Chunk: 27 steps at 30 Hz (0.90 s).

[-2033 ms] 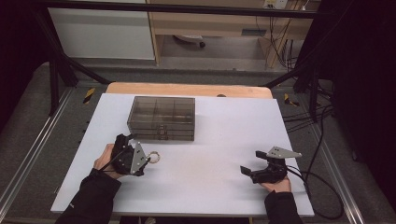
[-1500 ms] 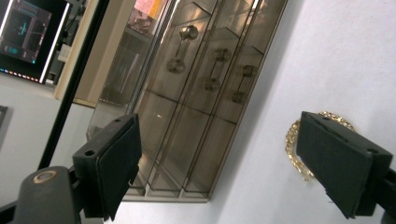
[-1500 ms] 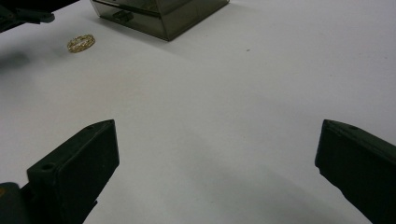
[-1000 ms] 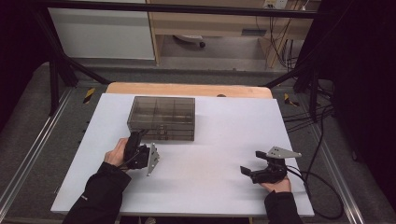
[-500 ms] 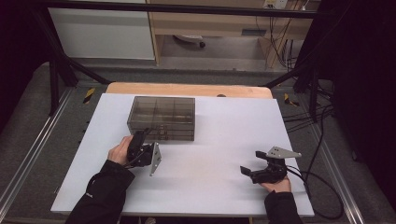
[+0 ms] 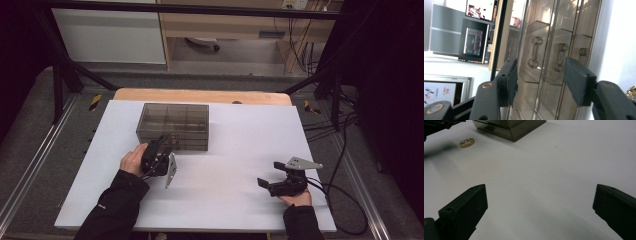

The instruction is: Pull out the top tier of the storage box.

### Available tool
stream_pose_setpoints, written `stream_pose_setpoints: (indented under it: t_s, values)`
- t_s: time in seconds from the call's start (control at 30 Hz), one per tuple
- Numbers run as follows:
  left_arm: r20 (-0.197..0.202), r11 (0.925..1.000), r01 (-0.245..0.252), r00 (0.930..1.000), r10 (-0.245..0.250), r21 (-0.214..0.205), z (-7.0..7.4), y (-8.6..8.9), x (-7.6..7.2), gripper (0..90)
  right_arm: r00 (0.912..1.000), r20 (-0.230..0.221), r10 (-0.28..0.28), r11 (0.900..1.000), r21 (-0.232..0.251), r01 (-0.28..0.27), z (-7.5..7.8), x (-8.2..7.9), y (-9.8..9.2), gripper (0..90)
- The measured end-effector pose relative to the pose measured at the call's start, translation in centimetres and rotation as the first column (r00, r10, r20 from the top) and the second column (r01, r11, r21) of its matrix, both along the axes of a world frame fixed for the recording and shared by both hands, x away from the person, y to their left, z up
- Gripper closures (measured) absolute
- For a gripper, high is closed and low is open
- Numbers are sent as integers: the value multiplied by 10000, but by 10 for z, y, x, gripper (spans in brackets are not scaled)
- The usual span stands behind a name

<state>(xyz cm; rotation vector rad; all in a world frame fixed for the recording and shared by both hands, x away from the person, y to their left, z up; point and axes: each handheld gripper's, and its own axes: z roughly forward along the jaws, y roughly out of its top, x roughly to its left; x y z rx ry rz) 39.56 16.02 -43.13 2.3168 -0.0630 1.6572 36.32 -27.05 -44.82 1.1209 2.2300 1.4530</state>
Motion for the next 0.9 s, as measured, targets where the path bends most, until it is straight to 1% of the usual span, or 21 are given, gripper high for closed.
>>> stream_pose_setpoints:
  t_s: [0.13,0.2,0.27,0.3,0.33,0.43,0.53,0.57,0.6,0.8,0.83,0.87,0.9]
  values:
    - [101,9999,-7,9999,6,143,-2,-2,2,483,10000,-2,8,10000,-4,-8,0,0,0,5]
    - [261,9996,-108,9996,101,272,-3,-3,4,503,10000,-6,5,10000,5,-5,0,0,0,5]
    - [304,9995,-91,9995,82,291,-4,-3,5,523,10000,-7,8,10000,11,-7,0,0,0,5]
    - [336,9993,-141,9994,130,347,-5,-3,5,523,10000,-7,8,10000,11,-7,0,0,0,5]
    - [432,9988,-188,9989,169,450,-6,-3,6,541,10000,-1,4,10000,4,-4,0,0,0,5]
    - [484,9985,-183,9987,158,523,-7,-4,7,551,10000,-20,1,10000,16,-1,0,0,0,5]
    - [713,9971,-201,9973,149,730,-9,-5,7,575,10000,-8,7,10000,-1,-7,0,0,0,5]
    - [713,9971,-201,9973,149,730,-9,-5,7,585,10000,-8,7,10000,-1,-7,0,0,0,5]
    - [840,9963,-220,9964,150,830,-11,-5,8,595,10000,-8,6,10000,8,-6,0,0,0,5]
    - [1004,9952,-298,9947,204,929,-14,-6,9,633,10000,-9,9,10000,18,-9,0,0,0,5]
    - [1094,9941,-316,9938,202,1035,-15,-6,9,641,10000,-25,4,10000,9,-4,0,0,0,5]
    - [1094,9941,-316,9938,202,1035,-15,-6,9,645,10000,-25,4,10000,9,-4,0,0,0,5]
    - [1232,9937,-328,9922,194,1076,-16,-6,9,649,10000,-3,16,10000,-2,-16,0,0,0,5]
